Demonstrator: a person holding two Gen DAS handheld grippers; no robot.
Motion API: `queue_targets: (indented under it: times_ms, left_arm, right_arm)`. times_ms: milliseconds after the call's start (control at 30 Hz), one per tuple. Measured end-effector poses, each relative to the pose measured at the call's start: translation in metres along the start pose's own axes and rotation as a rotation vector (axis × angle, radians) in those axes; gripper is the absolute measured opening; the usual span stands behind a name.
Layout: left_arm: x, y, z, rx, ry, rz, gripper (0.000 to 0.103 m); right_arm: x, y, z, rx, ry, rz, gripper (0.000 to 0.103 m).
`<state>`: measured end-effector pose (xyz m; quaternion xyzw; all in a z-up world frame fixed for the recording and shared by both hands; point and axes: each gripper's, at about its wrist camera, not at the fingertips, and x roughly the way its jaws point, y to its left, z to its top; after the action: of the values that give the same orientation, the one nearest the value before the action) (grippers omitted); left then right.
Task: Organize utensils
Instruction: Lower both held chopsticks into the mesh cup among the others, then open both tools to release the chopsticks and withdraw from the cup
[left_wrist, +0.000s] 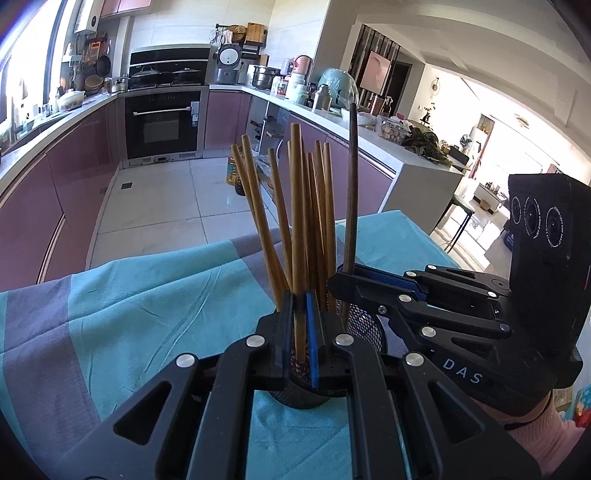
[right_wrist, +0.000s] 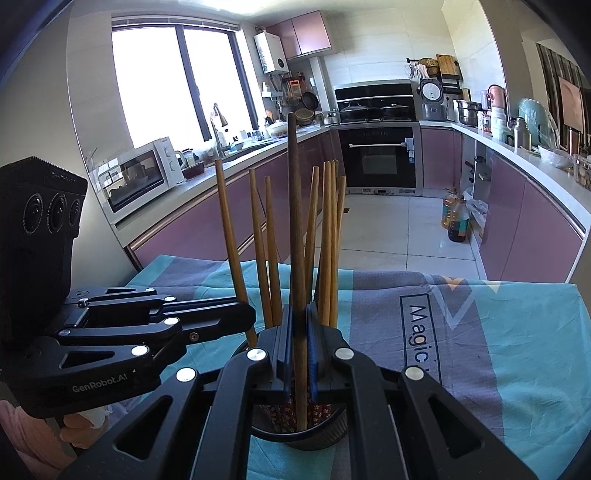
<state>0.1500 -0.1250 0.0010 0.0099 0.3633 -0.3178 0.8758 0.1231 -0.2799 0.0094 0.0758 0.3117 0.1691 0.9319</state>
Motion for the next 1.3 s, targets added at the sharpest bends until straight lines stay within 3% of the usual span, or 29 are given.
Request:
queue_targets:
  times_ms: [267,367,500,567,700,767,833,900,933,1300]
  left_arm:
    - [0.009,0.006,-0.008,-0.012,0.002,-0.002,0.008]
    - [0.008,0.009,-0.010,-0.011,-0.010,-0.006,0.018]
    - [-0.008,0.012,-0.024,0.001,-0.061,0.033,0.036]
    - [-0.017,0.015,-0.028,-0.009,-0.090,0.058,0.052]
    - [-0.040,0.025,-0.039,-0.025,-0.168,0.144,0.072]
    - [-0.054,0.031,-0.042,-0.035,-0.209,0.183,0.086]
    - [-0.069,0.035,-0.047,-0.042,-0.251,0.217,0.094]
    - [-0.083,0.037,-0.054,-0.036,-0.292,0.240,0.097]
    - [-0.089,0.037,-0.060,-0.033,-0.311,0.258,0.097]
    - [-0.140,0.044,-0.108,-0.065,-0.400,0.402,0.097]
  right_arm:
    - [0.001,-0.004,-0.004,0.011,0.005,0.001,0.008]
    - [-0.001,-0.004,-0.007,0.014,0.003,0.007,0.011]
    - [-0.007,-0.001,-0.013,0.011,-0.008,0.014,0.027]
    - [-0.011,0.000,-0.016,0.013,-0.019,0.013,0.037]
    - [-0.022,0.004,-0.023,0.010,-0.060,-0.004,0.062]
    - [-0.026,0.007,-0.027,0.003,-0.078,-0.011,0.070]
    - [-0.031,0.011,-0.031,-0.001,-0.104,-0.029,0.086]
    - [-0.035,0.016,-0.035,-0.008,-0.120,-0.039,0.090]
    - [-0.037,0.019,-0.038,-0.018,-0.133,-0.056,0.096]
    - [-0.057,0.045,-0.059,-0.075,-0.246,-0.125,0.097]
